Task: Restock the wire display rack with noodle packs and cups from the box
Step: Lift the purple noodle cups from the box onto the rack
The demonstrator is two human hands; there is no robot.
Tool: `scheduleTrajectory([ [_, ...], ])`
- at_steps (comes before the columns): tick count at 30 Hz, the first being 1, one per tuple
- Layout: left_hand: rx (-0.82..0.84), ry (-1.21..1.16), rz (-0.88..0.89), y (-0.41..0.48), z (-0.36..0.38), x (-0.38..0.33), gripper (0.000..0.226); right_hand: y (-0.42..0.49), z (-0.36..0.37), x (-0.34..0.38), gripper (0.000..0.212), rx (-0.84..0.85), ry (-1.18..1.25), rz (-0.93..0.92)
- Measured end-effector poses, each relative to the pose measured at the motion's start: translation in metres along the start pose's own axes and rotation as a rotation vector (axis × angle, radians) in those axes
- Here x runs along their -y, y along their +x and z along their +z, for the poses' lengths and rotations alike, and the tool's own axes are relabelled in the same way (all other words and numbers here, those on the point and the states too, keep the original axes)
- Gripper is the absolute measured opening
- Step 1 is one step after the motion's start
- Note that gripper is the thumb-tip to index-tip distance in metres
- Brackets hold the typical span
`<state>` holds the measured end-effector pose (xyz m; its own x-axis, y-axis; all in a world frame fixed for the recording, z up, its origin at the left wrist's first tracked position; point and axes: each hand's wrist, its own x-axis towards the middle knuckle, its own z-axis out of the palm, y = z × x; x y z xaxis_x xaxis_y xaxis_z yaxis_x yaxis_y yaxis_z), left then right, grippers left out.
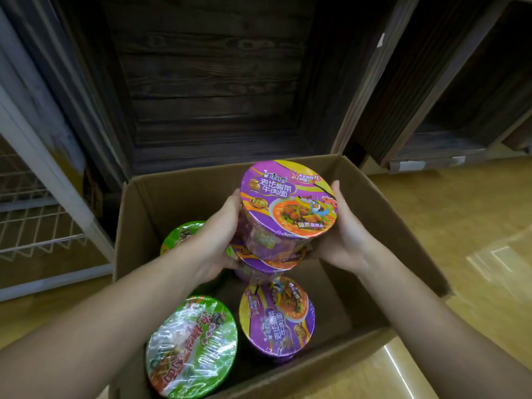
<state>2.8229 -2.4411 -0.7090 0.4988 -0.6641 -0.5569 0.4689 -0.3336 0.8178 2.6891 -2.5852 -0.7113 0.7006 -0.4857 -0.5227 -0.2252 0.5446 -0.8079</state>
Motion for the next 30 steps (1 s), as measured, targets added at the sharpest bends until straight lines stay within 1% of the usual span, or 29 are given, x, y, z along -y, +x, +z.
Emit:
scheduleTrajectory([
  [3,-0.005,-0.017,-0.007,0.0,0.005,0.002,0.044,0.003,0.002,-0.006,0.056,-0.069,-0.011,-0.009],
  [7,-0.037,0.0,-0.015,0.0,0.008,0.002,0.047,0.002,0.009,-0.008,0.051,-0.105,0.0,-0.046],
  [9,-0.053,-0.006,-0.001,0.003,0.008,0.0,0.044,0.002,0.011,-0.007,0.045,-0.117,0.007,-0.092],
  [11,-0.066,0.0,0.043,0.007,0.008,-0.003,0.037,0.004,0.012,-0.006,0.045,-0.115,0.018,-0.142],
  [14,-0.102,0.001,0.106,0.006,0.007,-0.011,0.039,0.004,0.019,-0.002,0.045,-0.147,0.051,-0.207],
  [17,-0.142,-0.029,0.123,-0.009,0.007,-0.029,0.04,-0.01,0.037,0.008,0.041,-0.193,0.096,-0.224],
  [20,-0.148,-0.059,0.084,-0.038,0.003,-0.052,0.043,-0.04,0.06,0.023,0.036,-0.213,0.115,-0.21],
  [23,-0.17,-0.054,0.075,-0.083,-0.007,-0.08,0.043,-0.078,0.082,0.048,0.034,-0.153,0.128,-0.154],
  [26,-0.206,-0.113,0.035,-0.138,-0.017,-0.111,0.046,-0.122,0.116,0.081,0.036,-0.117,0.128,-0.079],
  [28,-0.22,-0.104,0.008,-0.18,-0.025,-0.138,0.044,-0.151,0.143,0.103,0.038,-0.107,0.135,-0.03],
  [30,-0.285,-0.135,0.005,-0.223,-0.035,-0.167,0.038,-0.179,0.173,0.127,0.038,-0.078,0.143,0.025],
])
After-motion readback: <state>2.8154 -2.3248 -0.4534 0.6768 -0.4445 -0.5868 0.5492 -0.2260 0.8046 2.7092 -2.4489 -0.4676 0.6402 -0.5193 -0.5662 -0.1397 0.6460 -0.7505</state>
